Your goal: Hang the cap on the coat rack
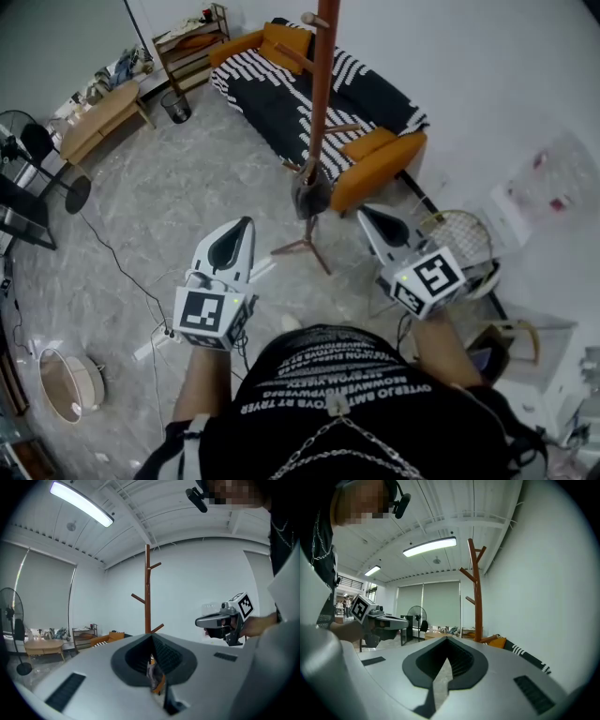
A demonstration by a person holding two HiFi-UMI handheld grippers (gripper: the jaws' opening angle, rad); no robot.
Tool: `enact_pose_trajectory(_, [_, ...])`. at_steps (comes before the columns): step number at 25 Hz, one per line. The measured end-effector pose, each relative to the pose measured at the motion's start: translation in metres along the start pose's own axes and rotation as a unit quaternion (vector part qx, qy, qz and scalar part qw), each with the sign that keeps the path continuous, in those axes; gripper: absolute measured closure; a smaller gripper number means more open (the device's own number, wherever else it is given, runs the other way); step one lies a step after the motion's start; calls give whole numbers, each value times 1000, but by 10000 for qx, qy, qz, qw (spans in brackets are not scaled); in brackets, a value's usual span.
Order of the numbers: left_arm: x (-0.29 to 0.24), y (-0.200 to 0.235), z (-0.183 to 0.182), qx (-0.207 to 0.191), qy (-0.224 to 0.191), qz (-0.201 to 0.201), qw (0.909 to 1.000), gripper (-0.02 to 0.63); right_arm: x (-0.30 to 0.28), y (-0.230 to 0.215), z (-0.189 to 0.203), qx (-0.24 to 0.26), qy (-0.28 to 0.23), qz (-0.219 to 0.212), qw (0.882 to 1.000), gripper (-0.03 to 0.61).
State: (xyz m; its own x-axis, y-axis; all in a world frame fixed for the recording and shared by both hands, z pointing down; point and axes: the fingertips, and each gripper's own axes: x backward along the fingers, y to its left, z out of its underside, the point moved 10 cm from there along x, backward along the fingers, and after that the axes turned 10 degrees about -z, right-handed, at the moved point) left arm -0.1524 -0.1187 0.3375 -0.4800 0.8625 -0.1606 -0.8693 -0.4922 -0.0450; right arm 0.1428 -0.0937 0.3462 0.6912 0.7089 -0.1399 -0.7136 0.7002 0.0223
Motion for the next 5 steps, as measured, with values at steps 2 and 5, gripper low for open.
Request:
enact_pose_trajectory(2, [6,-10,-2,26,-16,-116,9999,611,8,1,-1,-15,-49,-81,10000,586])
enact_pose_trajectory(5, [12,-32,-6,116,-6,-197,9997,611,24,0,-3,21,-81,-131,9999,586])
